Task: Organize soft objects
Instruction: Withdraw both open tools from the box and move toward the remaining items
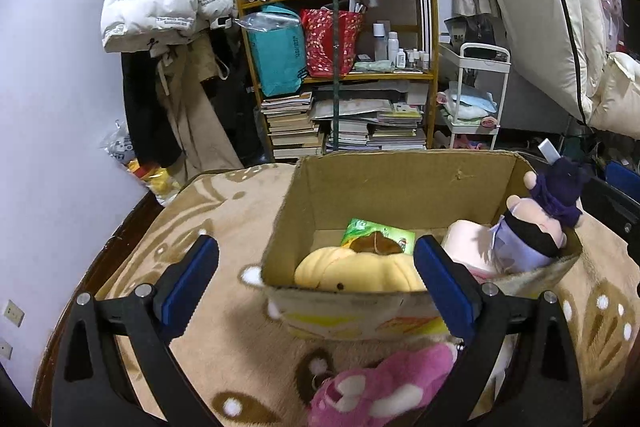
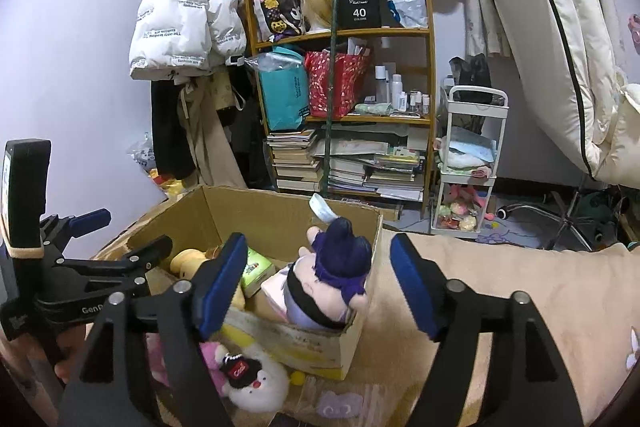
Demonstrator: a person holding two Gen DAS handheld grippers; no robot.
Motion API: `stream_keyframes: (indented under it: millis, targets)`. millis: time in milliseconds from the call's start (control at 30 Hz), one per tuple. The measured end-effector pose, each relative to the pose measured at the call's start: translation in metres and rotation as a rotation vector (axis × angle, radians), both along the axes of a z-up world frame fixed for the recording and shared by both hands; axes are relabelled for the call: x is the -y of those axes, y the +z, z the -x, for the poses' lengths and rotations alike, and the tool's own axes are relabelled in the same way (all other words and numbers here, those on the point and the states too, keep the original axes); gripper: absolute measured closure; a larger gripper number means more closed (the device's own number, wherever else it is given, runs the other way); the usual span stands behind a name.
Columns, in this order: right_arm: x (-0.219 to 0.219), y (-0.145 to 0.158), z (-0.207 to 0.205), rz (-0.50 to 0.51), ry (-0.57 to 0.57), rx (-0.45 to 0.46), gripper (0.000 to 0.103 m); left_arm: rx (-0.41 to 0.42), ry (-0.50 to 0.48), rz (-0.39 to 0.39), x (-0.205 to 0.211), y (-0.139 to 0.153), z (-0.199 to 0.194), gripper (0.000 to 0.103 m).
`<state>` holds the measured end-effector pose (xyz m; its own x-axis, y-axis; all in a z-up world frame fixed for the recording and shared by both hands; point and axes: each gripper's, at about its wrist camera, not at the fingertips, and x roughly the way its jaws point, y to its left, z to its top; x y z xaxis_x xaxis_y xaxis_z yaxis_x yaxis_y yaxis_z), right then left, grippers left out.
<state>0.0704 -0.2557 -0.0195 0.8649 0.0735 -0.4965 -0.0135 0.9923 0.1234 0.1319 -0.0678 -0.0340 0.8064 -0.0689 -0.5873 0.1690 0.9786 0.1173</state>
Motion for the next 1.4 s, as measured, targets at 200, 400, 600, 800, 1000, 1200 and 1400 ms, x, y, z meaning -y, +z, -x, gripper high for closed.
stream_keyframes:
  millis: [200, 400, 600, 800, 1000, 1200, 1400]
  targets:
    - [-0.007, 0.007, 0.019, 0.005, 0.008, -0.014, 0.013, -0.007, 0.013, -0.001, -0.009, 0.008, 0.021, 0.006]
    - [-0.012, 0.008, 0.037, 0.008, -0.001, -0.055, 0.012, -0.032, 0.019, -0.017, -0.013, 0.013, 0.041, 0.006]
    - [-0.014, 0.008, 0.052, 0.019, -0.013, -0.077, 0.003, -0.062, 0.038, -0.038, -0.016, 0.013, 0.055, 0.006]
    - [-0.016, 0.006, 0.061, 0.024, -0.021, -0.106, 0.003, -0.107, 0.055, -0.012, -0.025, 0.012, 0.07, 0.006]
    - [-0.024, -0.004, 0.069, 0.037, -0.016, -0.16, 0.002, -0.162, 0.059, -0.023, -0.026, 0.009, 0.084, 0.006]
    - [-0.025, -0.014, 0.074, 0.001, -0.032, -0.213, 0.002, -0.186, 0.051, -0.027, -0.025, 0.004, 0.089, 0.006]
    - [-0.014, -0.024, 0.068, -0.069, -0.05, -0.281, 0.002, -0.223, 0.052, -0.005, -0.027, -0.003, 0.082, 0.006]
